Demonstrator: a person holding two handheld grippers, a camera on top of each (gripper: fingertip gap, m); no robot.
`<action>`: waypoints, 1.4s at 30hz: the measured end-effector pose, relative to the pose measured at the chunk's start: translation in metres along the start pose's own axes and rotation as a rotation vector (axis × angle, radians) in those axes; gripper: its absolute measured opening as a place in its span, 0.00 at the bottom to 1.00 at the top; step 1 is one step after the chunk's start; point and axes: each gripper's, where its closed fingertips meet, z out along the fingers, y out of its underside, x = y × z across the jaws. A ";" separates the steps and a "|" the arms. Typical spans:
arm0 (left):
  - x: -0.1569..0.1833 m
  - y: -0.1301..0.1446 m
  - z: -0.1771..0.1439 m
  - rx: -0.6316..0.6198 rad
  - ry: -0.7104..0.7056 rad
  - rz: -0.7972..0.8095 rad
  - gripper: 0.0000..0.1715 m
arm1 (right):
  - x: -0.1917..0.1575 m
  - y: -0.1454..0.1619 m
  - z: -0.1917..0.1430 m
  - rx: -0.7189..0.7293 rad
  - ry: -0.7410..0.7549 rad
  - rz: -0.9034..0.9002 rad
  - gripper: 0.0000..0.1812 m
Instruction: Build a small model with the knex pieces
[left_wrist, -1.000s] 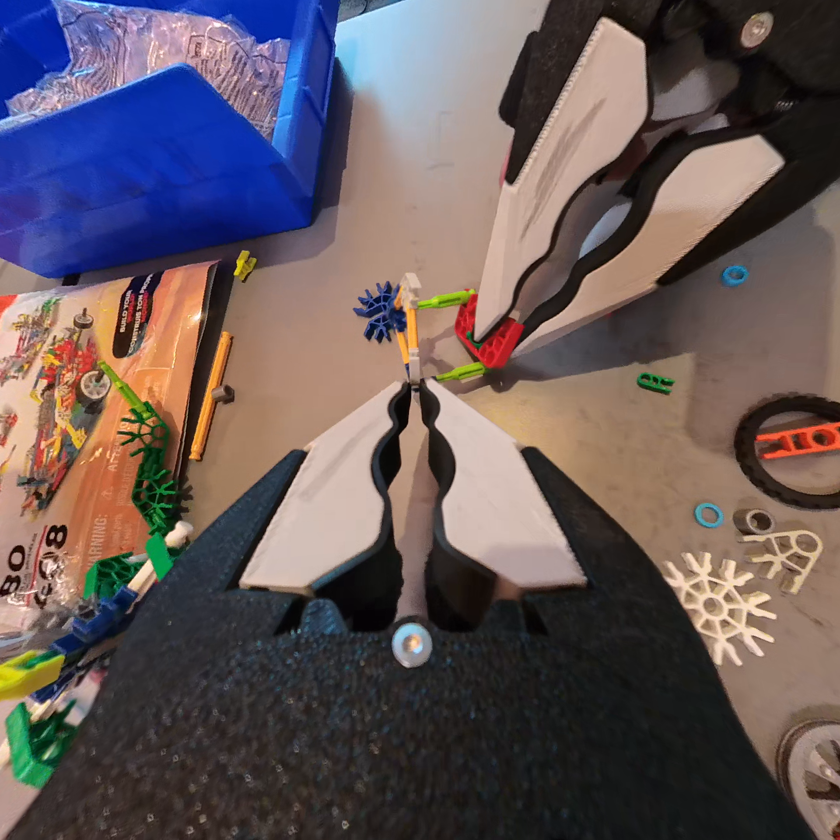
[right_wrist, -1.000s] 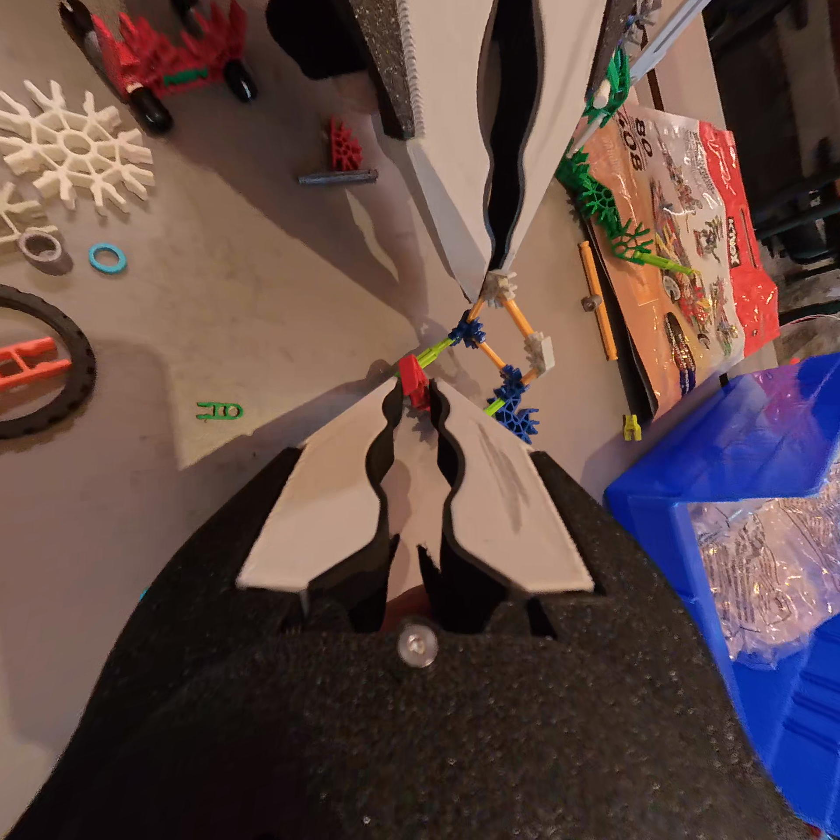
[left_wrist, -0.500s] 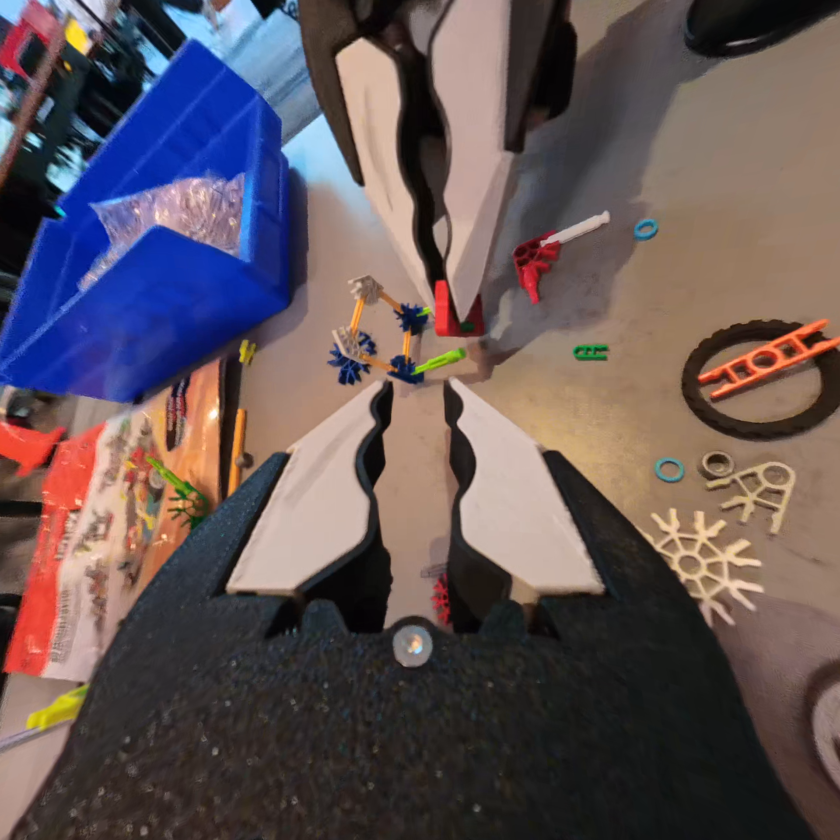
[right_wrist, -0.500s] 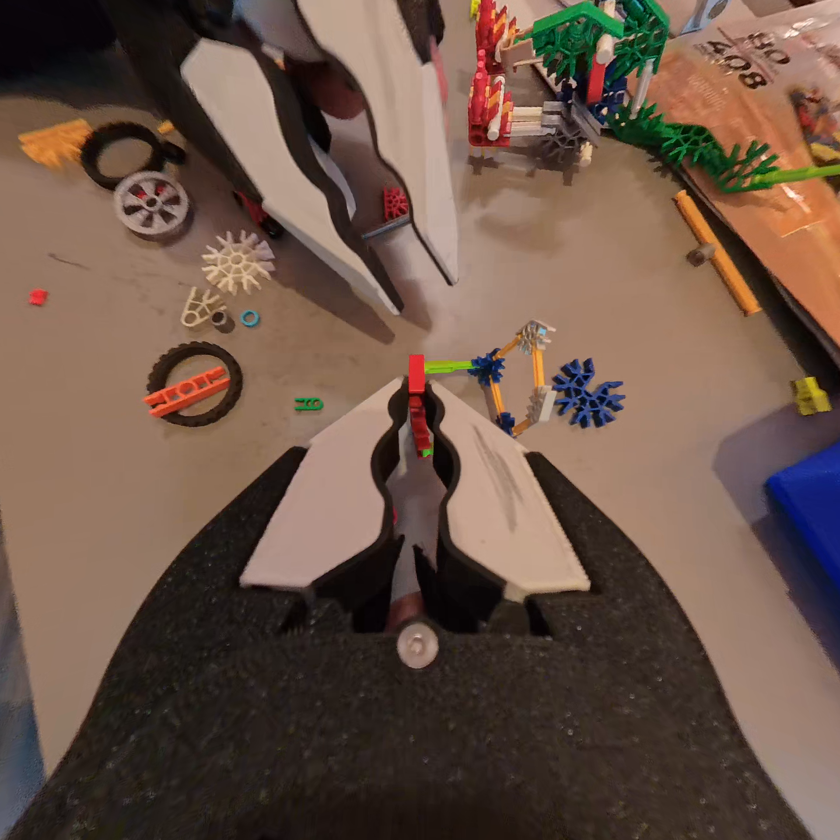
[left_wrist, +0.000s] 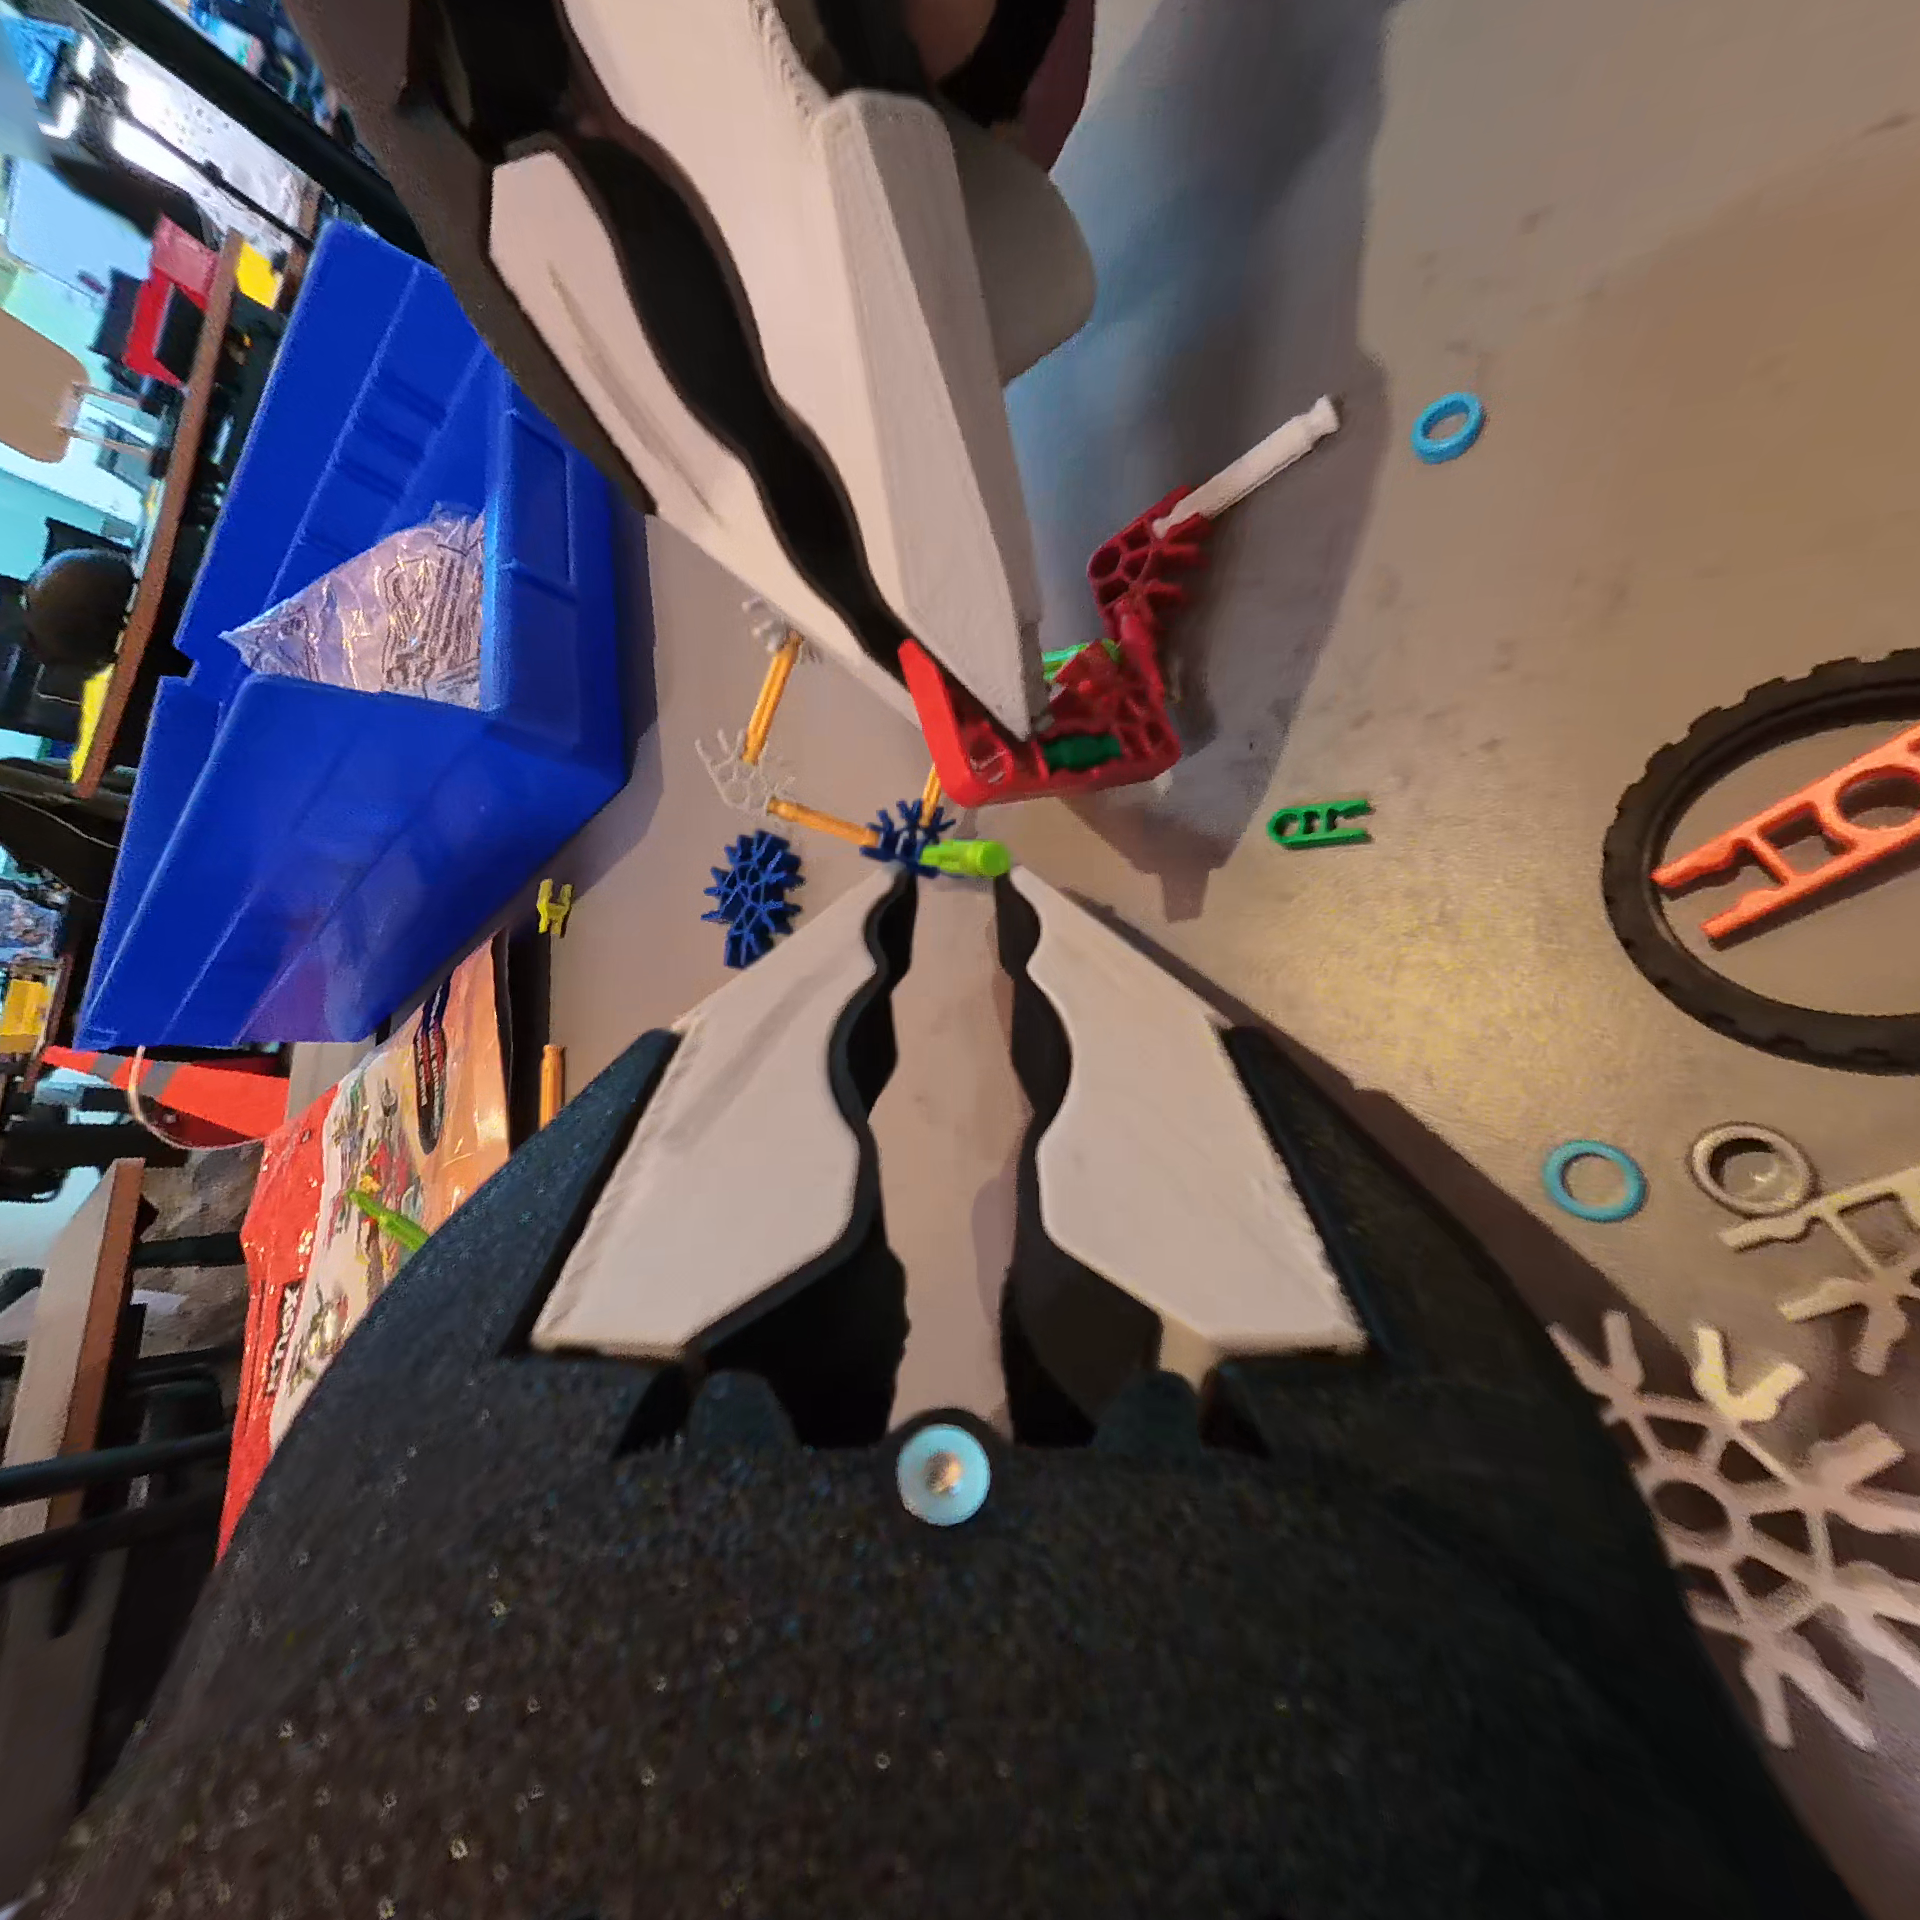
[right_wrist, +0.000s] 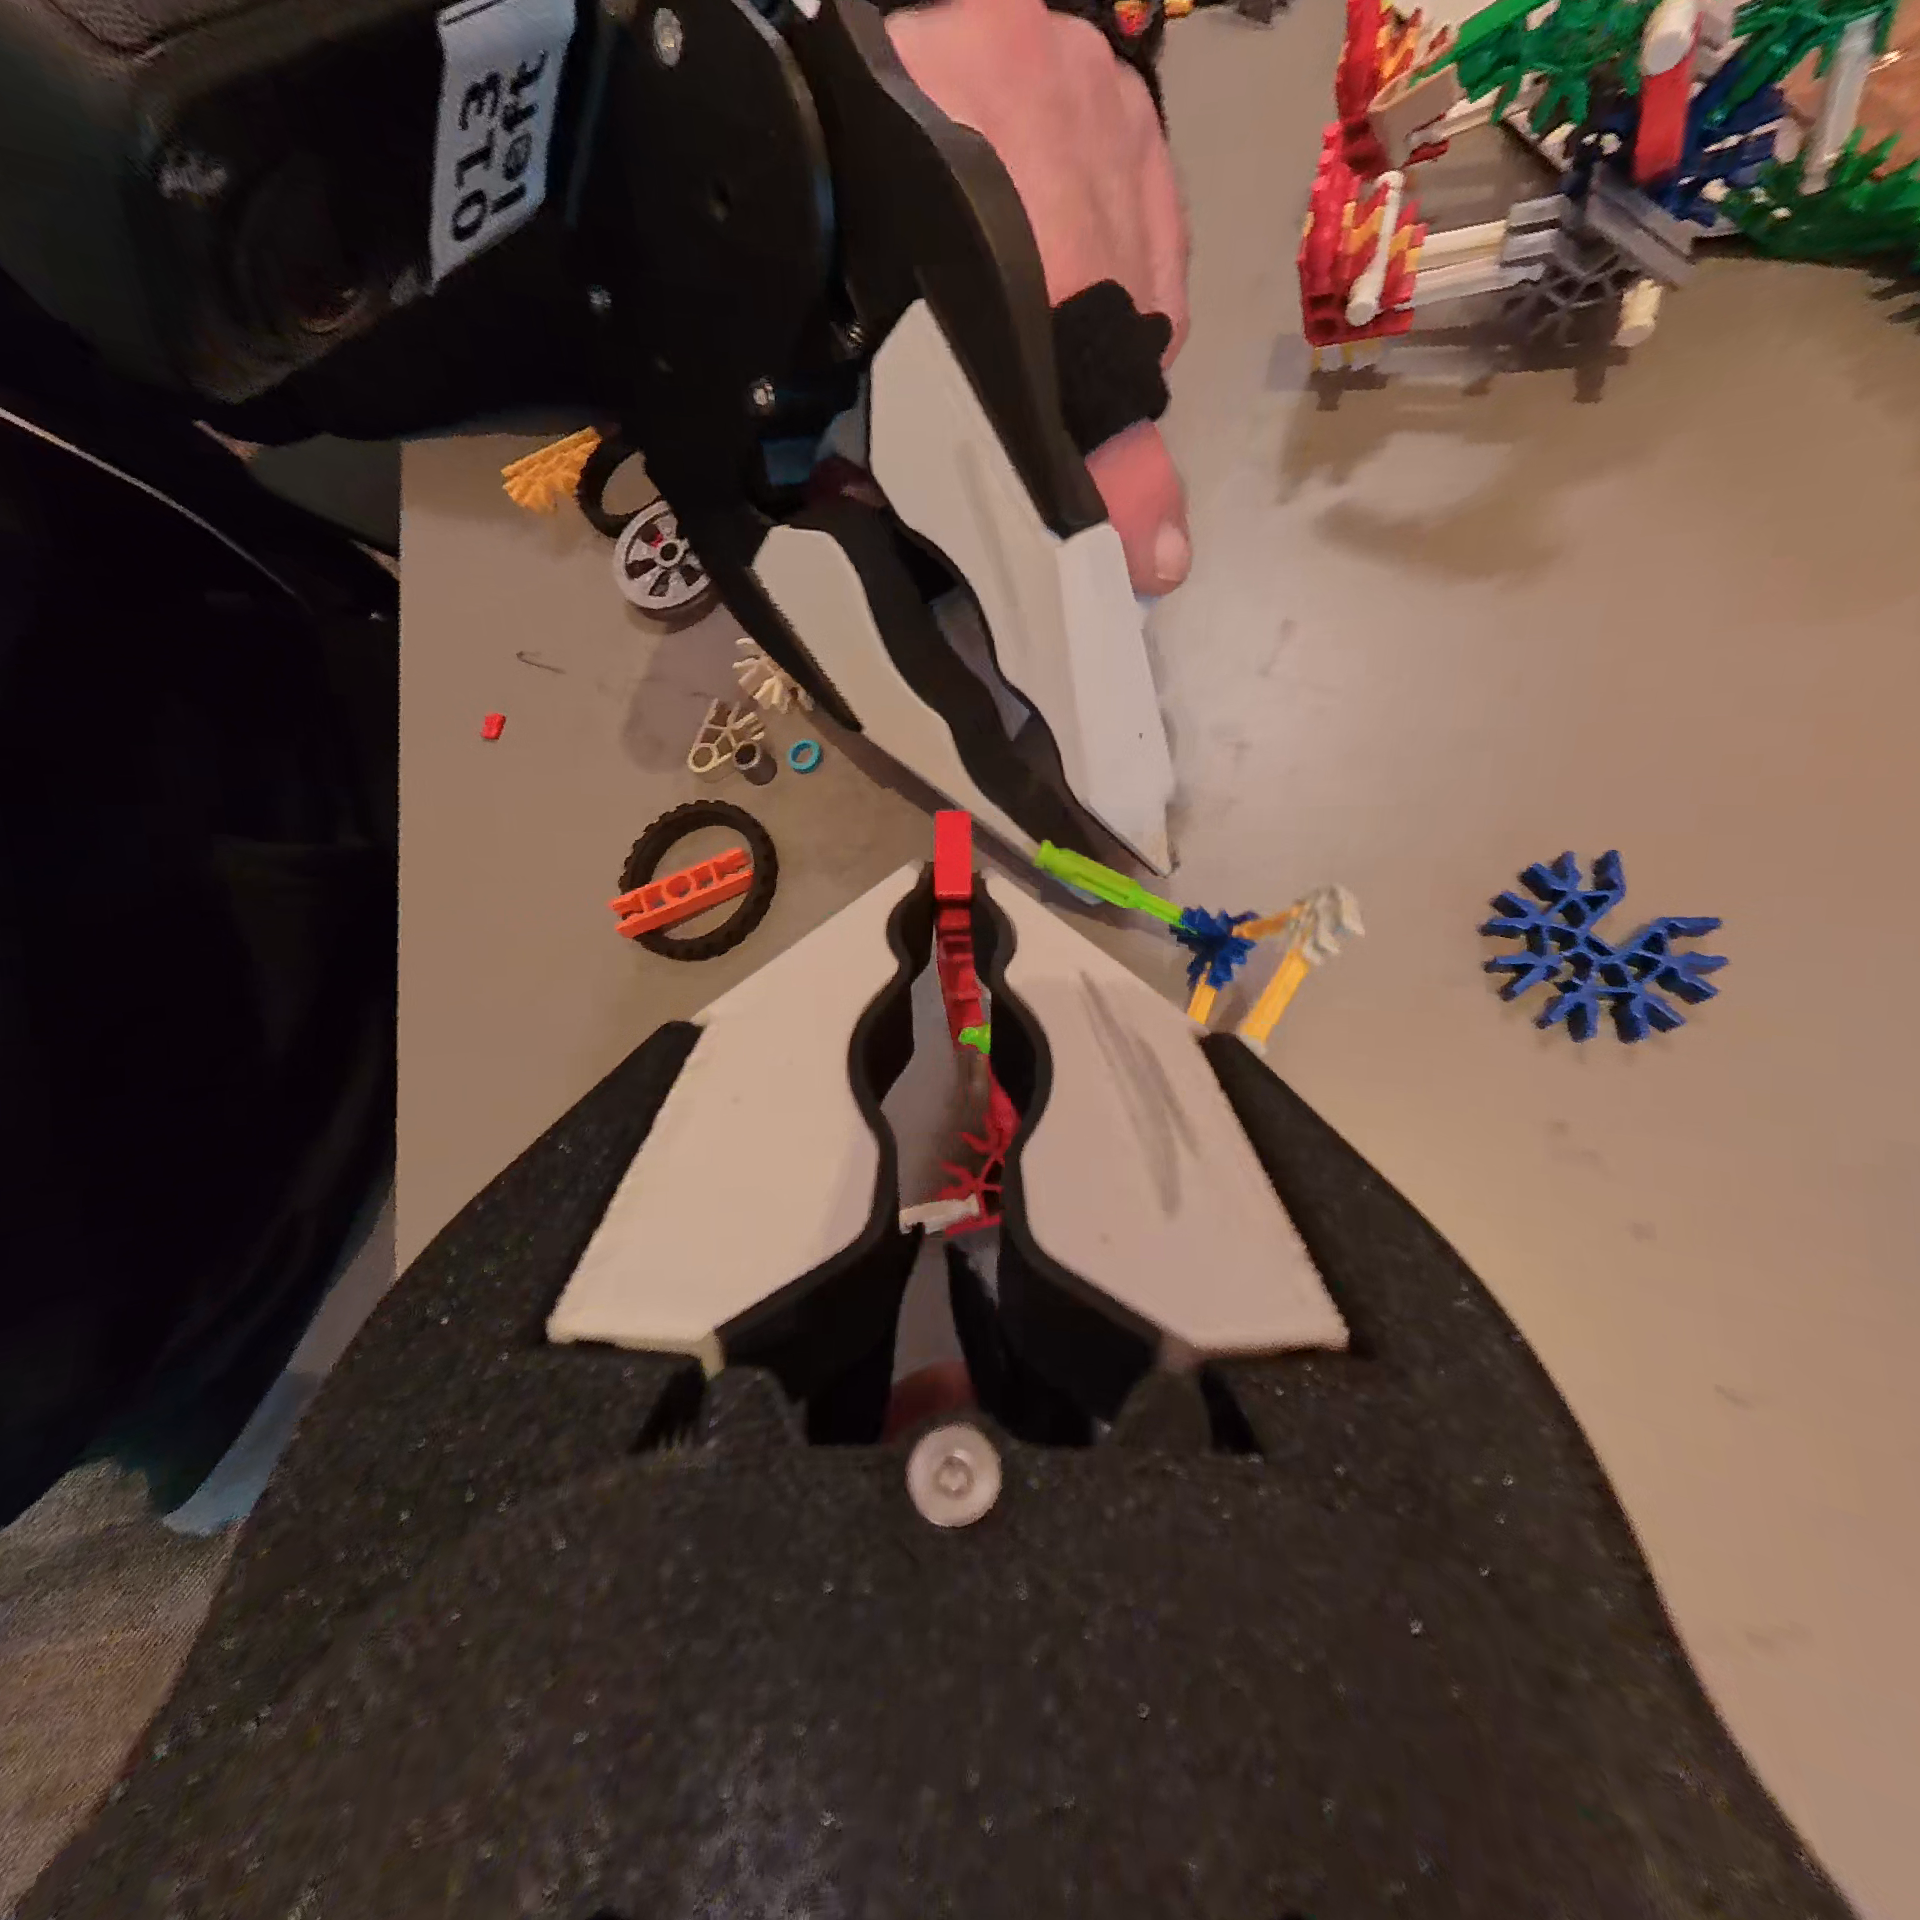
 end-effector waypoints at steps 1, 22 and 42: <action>0.001 -0.001 0.001 0.006 0.003 0.000 0.05 | -0.003 0.001 0.000 -0.011 -0.016 -0.004 0.03; 0.024 -0.022 -0.001 0.096 0.016 0.156 0.13 | -0.027 0.019 0.008 -0.354 -0.003 -0.222 0.03; 0.014 -0.025 0.002 0.134 0.083 -0.020 0.07 | -0.017 0.010 -0.032 -0.169 0.085 -0.121 0.03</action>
